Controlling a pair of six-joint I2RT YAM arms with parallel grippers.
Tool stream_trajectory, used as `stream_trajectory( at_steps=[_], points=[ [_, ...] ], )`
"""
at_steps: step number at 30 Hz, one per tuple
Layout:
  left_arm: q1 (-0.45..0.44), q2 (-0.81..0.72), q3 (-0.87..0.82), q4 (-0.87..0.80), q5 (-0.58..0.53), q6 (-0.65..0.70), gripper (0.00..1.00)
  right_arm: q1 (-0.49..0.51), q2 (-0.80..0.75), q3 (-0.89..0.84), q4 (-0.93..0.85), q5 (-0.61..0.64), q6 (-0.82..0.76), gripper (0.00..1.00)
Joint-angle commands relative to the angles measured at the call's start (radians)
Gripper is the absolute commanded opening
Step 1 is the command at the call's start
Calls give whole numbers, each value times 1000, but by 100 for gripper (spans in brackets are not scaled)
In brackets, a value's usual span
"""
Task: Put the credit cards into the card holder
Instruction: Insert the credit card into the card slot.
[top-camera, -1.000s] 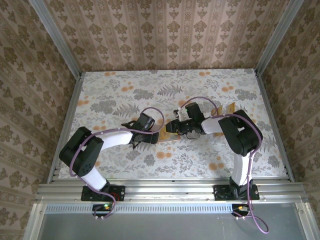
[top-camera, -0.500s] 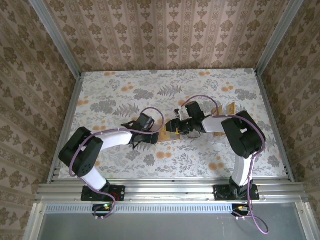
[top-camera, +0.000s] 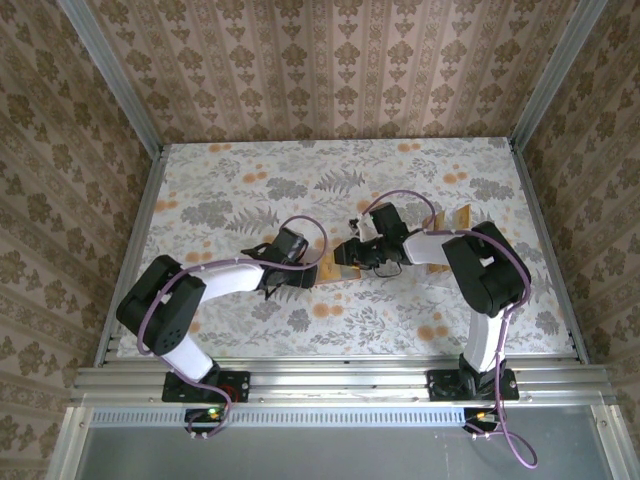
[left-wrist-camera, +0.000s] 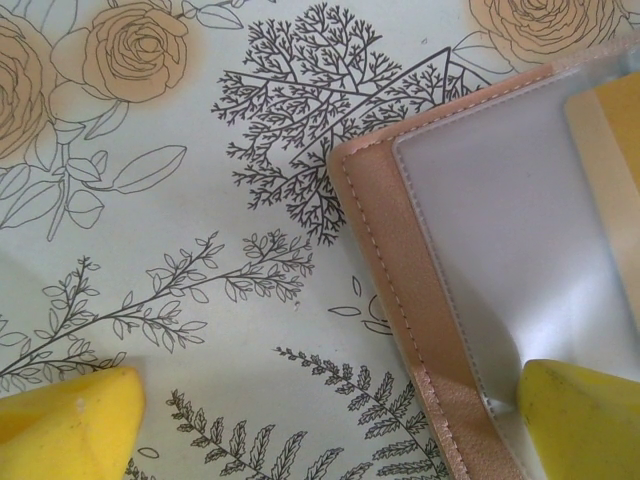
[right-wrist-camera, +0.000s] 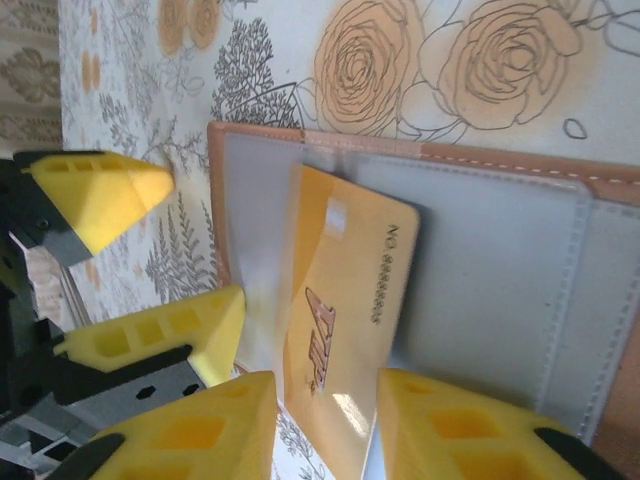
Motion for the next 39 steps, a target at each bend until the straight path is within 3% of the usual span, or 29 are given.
stream_trajectory(
  at_steps=[1, 7, 12, 14, 19, 29, 32, 39],
  points=[
    [10, 13, -36, -43, -1, -8, 97, 14, 25, 32, -51, 30, -8, 23],
    [12, 16, -39, -34, 4, -8, 97, 26, 36, 44, -60, 40, -5, 15],
    [13, 17, -39, -31, 8, -6, 97, 38, 39, 57, -65, 42, -2, 14],
    [13, 16, -39, -29, 8, -8, 97, 38, 37, 63, -71, 43, -2, 17],
    [21, -1, -34, -32, 11, -7, 97, 35, -3, 84, -120, 54, -23, 35],
    [82, -82, -41, -37, 39, -11, 98, 13, -67, 103, -233, 135, -66, 36],
    [93, -84, -46, -42, 32, -12, 98, 16, -67, 116, -273, 177, -83, 32],
    [109, -73, -62, -52, 4, -27, 98, 34, -52, 173, -398, 321, -140, 5]
  ],
)
